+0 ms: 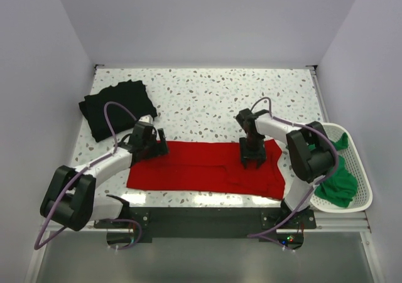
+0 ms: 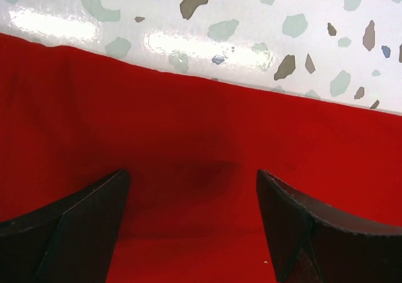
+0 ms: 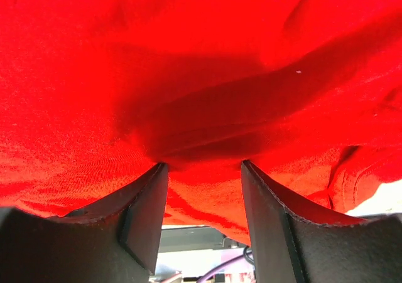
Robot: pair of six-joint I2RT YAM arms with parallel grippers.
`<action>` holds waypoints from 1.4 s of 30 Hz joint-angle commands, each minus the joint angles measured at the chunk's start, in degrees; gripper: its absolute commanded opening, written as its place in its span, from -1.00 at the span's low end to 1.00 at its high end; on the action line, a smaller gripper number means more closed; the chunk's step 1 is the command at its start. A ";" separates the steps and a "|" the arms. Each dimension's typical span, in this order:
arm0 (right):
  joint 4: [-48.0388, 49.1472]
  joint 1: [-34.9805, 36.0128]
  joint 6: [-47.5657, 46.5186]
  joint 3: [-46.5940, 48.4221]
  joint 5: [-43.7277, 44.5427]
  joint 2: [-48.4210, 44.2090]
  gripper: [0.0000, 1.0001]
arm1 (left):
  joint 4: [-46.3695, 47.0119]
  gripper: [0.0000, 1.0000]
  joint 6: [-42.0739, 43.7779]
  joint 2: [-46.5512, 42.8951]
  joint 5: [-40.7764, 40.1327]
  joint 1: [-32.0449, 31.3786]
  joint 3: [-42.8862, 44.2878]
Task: Fold and stack the t-shirts
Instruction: Fold the tshirt
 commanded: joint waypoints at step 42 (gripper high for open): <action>4.34 -7.28 -5.82 40.77 2.42 16.67 0.23 | -2.94 0.72 4.54 -4.83 15.08 -1.37 2.38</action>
